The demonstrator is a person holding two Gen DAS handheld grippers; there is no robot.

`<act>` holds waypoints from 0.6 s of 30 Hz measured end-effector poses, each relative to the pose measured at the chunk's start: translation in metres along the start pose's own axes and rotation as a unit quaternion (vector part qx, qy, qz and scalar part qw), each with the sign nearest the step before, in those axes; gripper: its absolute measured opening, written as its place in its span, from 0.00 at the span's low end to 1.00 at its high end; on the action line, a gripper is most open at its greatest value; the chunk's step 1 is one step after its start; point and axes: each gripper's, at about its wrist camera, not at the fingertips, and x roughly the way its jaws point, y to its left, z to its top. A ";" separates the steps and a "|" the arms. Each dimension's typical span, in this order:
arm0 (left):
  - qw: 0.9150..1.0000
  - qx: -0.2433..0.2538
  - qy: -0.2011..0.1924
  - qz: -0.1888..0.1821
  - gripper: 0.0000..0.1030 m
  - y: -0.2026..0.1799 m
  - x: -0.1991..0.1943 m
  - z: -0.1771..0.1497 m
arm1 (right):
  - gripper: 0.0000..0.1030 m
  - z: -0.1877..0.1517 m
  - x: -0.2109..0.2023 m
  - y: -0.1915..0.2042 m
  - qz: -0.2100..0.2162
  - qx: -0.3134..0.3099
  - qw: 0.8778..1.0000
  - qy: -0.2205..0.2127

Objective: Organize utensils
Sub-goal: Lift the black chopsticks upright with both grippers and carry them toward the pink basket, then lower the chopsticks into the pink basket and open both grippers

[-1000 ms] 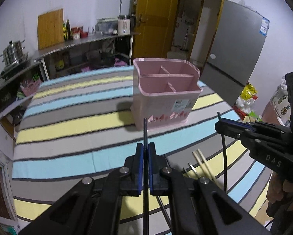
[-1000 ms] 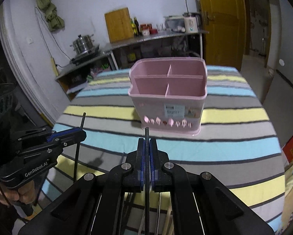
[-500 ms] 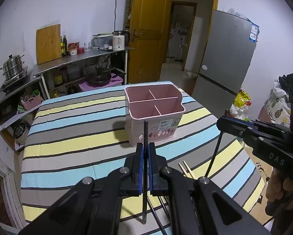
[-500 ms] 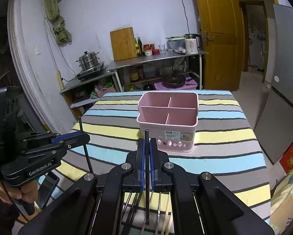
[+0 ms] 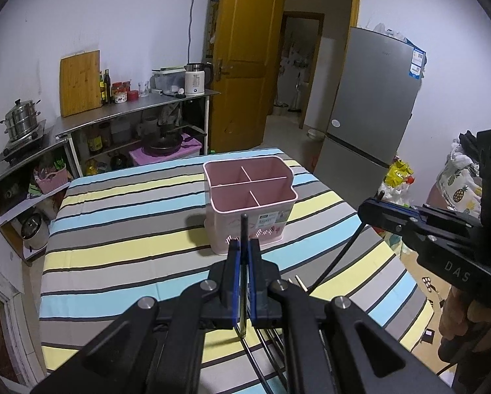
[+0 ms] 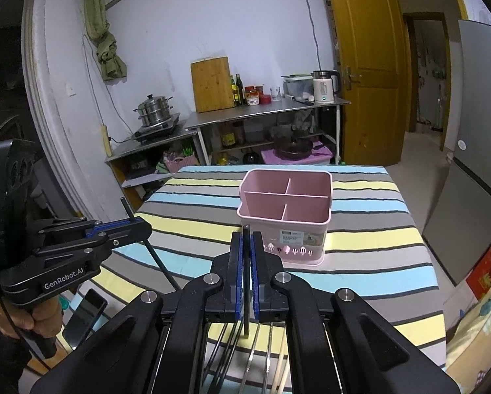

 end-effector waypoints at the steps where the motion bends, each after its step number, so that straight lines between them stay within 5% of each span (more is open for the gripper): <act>1: 1.000 0.000 -0.001 0.000 0.05 -0.001 0.000 0.000 | 0.04 0.001 -0.002 0.000 0.000 -0.001 1.000 -0.002; 18: 1.000 -0.003 -0.018 -0.020 0.05 -0.005 0.003 0.048 | 0.04 0.034 0.001 -0.011 -0.003 0.005 1.000 -0.029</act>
